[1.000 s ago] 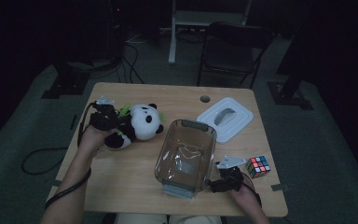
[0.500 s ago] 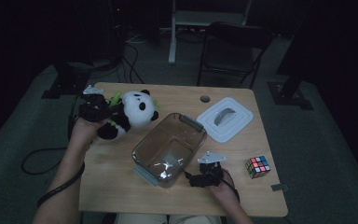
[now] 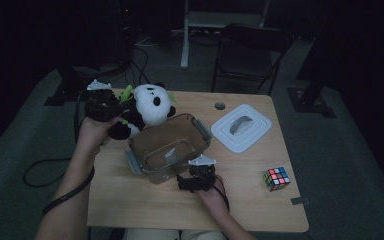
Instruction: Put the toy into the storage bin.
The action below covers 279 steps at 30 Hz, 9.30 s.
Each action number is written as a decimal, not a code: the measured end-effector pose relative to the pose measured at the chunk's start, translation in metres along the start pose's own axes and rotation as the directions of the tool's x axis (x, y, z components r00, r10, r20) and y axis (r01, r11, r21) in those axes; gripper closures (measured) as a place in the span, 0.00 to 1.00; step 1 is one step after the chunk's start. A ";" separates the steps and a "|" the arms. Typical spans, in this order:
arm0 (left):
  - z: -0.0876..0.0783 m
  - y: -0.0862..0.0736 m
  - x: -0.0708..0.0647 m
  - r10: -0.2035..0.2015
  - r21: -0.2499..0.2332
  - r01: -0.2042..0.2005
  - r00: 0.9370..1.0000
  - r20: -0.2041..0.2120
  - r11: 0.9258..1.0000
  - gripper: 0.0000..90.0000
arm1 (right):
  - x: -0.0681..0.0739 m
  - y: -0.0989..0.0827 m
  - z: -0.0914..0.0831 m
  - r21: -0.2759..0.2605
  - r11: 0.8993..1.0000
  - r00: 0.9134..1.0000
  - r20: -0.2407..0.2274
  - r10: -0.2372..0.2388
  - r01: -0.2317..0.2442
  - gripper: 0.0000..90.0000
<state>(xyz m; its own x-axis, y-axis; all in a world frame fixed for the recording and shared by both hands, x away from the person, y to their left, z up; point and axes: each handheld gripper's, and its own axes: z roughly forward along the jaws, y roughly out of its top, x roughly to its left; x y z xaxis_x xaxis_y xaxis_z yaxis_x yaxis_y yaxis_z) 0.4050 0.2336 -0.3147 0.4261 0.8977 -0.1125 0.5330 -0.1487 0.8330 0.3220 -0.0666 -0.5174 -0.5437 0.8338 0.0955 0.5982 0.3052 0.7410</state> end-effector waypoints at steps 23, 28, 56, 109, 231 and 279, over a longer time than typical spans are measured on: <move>0.043 -0.002 -0.058 0.025 0.056 -0.031 0.994 0.104 0.998 0.84 | 0.010 0.028 0.016 -0.052 0.997 0.998 0.018 0.065 -0.064 0.11; 0.048 -0.005 -0.061 0.035 0.074 -0.042 0.995 0.090 0.996 0.84 | 0.006 0.026 0.012 -0.063 0.996 0.998 0.020 0.067 -0.066 0.12; 0.062 -0.038 -0.037 0.025 0.199 -0.060 0.984 0.175 0.978 0.48 | -0.013 0.019 0.003 -0.056 0.996 0.997 0.029 0.067 -0.065 0.11; 0.092 -0.012 -0.081 0.212 0.117 -0.261 0.924 0.319 0.958 0.31 | -0.020 0.020 0.001 -0.041 0.997 0.998 0.013 0.064 -0.064 0.11; 0.066 -0.071 -0.046 0.207 -0.033 -0.205 0.954 0.217 0.978 0.09 | -0.118 0.048 -0.097 -0.212 0.970 0.990 0.058 0.132 -0.117 0.15; 0.076 -0.052 -0.096 0.337 0.117 -0.373 0.909 0.246 0.920 0.12 | -0.061 0.080 -0.093 -0.126 0.992 0.986 -0.164 -0.013 -0.008 0.12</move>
<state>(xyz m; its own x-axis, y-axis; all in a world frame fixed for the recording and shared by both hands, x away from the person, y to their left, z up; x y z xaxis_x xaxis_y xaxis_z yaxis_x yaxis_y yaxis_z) 0.3923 0.1234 -0.3886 0.7467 0.6636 0.0451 0.4173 -0.5202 0.7452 0.3482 -0.1355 -0.4019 -0.6403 0.7433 0.1937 0.5238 0.2381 0.8179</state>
